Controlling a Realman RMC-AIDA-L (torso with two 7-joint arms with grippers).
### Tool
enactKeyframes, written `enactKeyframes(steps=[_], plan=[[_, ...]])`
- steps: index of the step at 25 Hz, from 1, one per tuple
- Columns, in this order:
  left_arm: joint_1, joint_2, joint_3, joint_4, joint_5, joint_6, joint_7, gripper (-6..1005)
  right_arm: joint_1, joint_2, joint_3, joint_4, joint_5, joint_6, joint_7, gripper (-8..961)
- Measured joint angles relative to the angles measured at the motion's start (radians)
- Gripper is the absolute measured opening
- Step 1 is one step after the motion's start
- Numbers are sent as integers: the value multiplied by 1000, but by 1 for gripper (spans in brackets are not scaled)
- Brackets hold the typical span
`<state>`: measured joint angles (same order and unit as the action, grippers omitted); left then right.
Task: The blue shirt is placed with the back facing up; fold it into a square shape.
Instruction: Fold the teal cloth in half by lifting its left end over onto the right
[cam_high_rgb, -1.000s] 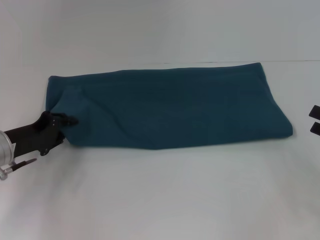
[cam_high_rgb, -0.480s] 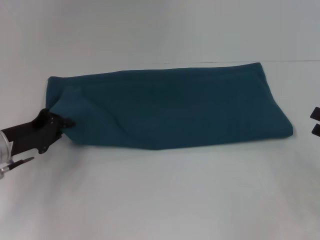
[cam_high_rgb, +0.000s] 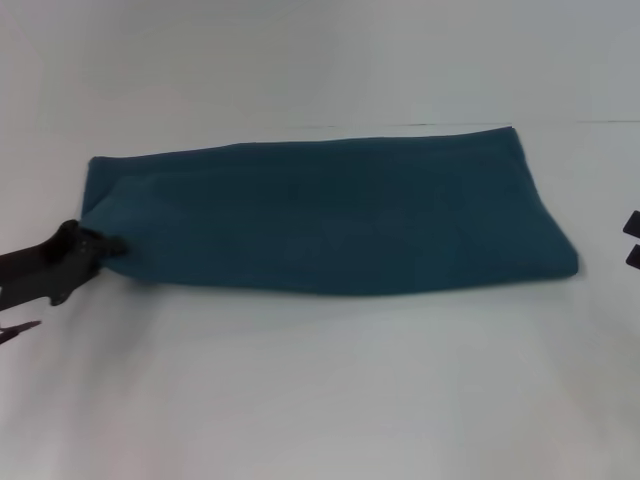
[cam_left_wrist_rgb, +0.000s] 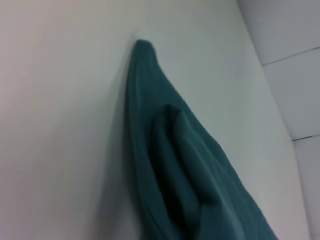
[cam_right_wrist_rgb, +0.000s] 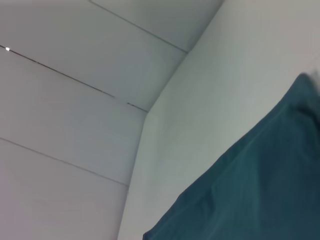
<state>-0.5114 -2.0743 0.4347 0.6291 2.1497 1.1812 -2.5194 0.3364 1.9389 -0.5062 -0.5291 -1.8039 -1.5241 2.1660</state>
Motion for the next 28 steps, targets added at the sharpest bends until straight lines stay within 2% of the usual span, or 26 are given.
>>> enactKeyframes(steps=[6,10,12,17,22,28], plan=[[23,6,-8,36,39,-57,102,34,8,-12,3,0,-1,13,-1,820],[19,8,-8,39,99,-152,120,34,14,-34,-6,0,-10,52,15,820],[16,10,-8,43,119,-179,121,35,25,-54,-3,0,-37,80,35,820],[19,9,-17,74,126,-212,112,35,35,-73,-2,0,-51,99,50,820],[21,5,-21,96,106,-185,128,35,42,-74,-2,0,-52,97,52,820],[14,2,-20,139,-36,-9,205,36,45,-63,-9,0,-52,92,51,820]])
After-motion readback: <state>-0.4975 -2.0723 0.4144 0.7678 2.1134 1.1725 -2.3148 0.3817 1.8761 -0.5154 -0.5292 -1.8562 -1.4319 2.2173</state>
